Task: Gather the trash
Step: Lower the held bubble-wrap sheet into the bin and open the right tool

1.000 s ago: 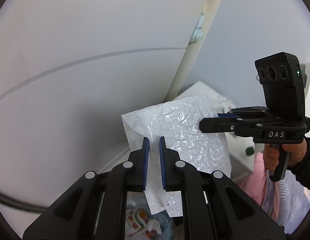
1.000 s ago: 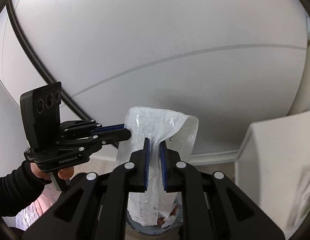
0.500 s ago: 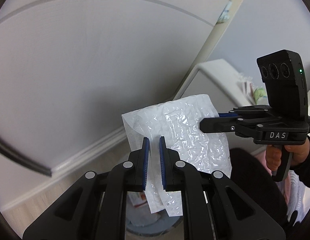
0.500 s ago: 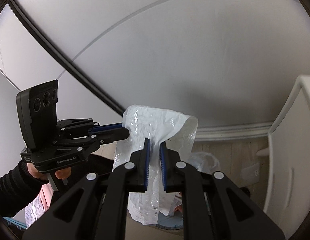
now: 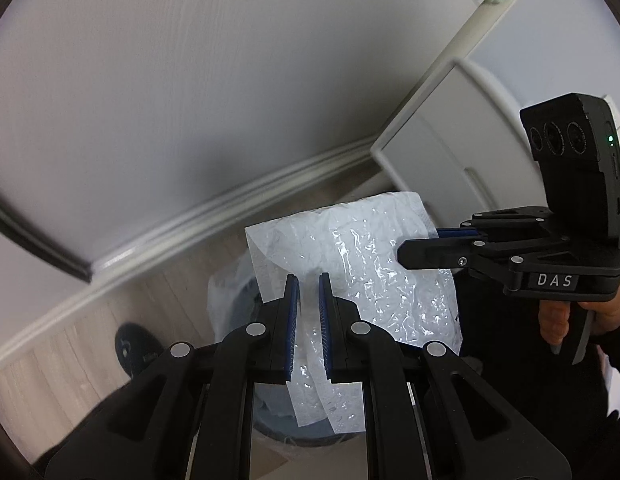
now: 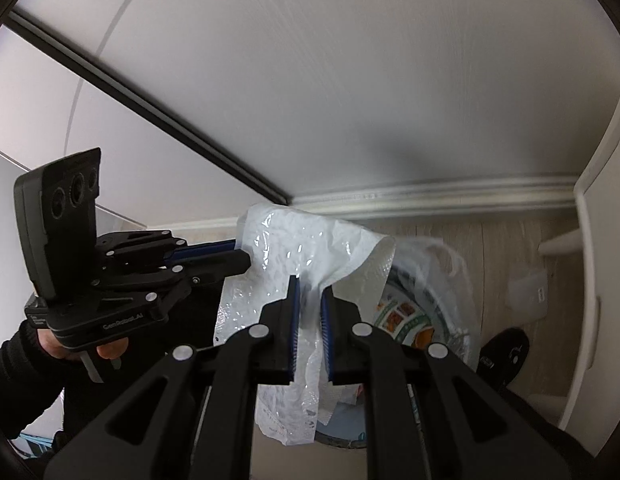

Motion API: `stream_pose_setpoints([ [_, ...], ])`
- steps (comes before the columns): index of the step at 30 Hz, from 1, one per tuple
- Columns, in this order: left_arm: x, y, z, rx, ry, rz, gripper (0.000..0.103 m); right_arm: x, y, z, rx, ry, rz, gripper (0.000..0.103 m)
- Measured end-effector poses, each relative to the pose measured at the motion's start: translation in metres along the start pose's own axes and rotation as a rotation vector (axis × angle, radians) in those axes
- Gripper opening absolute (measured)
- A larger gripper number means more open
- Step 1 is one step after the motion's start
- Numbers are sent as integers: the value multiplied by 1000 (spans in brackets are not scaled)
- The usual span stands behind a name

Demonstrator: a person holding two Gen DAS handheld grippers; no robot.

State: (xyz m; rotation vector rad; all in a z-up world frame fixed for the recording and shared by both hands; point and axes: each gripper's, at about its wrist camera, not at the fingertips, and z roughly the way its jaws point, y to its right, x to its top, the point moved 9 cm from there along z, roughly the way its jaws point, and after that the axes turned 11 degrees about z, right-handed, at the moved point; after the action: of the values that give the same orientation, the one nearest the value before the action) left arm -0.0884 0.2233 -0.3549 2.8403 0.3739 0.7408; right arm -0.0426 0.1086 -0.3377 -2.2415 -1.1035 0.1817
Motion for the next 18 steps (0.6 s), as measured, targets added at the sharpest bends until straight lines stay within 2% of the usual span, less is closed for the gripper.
stream_pose_setpoints([
  [13, -58, -16, 67, 10, -201, -74, 9, -35, 31, 70, -54, -181, 59, 12],
  [18, -71, -17, 83, 17, -255, -49, 9, -45, 46, 87, -97, -218, 82, 12],
])
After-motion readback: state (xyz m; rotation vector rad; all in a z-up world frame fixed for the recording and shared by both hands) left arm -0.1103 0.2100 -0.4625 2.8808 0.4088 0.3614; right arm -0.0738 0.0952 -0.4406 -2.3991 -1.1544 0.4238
